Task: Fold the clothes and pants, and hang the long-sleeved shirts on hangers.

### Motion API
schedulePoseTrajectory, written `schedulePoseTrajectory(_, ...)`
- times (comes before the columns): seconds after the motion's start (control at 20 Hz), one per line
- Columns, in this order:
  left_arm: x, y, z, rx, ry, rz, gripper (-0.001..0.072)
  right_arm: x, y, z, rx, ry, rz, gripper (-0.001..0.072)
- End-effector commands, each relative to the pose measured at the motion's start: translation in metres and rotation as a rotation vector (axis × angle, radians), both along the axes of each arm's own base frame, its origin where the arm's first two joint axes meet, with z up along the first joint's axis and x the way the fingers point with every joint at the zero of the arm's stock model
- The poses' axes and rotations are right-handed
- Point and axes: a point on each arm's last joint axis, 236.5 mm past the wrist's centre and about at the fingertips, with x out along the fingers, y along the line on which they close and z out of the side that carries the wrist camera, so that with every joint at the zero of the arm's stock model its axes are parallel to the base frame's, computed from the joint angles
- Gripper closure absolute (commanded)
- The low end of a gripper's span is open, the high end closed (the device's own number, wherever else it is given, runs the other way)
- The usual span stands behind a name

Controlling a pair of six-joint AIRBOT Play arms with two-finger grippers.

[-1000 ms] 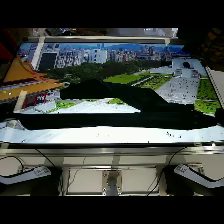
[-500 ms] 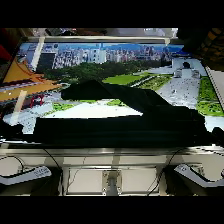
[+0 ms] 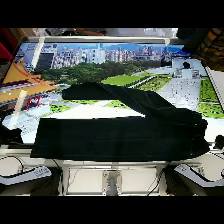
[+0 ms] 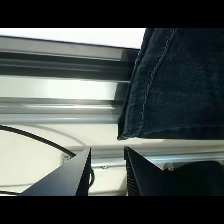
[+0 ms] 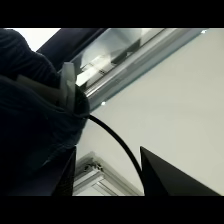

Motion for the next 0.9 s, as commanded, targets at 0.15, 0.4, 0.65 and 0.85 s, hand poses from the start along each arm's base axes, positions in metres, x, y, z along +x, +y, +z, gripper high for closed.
schedulePoseTrajectory(0.15,0.171,-0.025,0.082,-0.134,-0.662,0.130,0.0398,0.078,-0.024,0.042,-0.074,-0.321,-0.038,0.0270)
schedulePoseTrajectory(0.4,0.296,-0.110,0.098,-0.145,-0.954,0.003,0.0398,0.179,0.014,0.081,0.053,-0.709,-0.001,0.0270)
schedulePoseTrajectory(0.65,0.355,-0.188,0.003,-0.260,-0.778,0.083,0.0192,0.206,0.043,0.082,0.073,-0.712,0.108,0.0270)
schedulePoseTrajectory(0.85,0.381,-0.180,-0.018,-0.220,-0.739,0.139,0.0193,0.216,0.057,0.082,0.086,-0.712,0.159,0.0270)
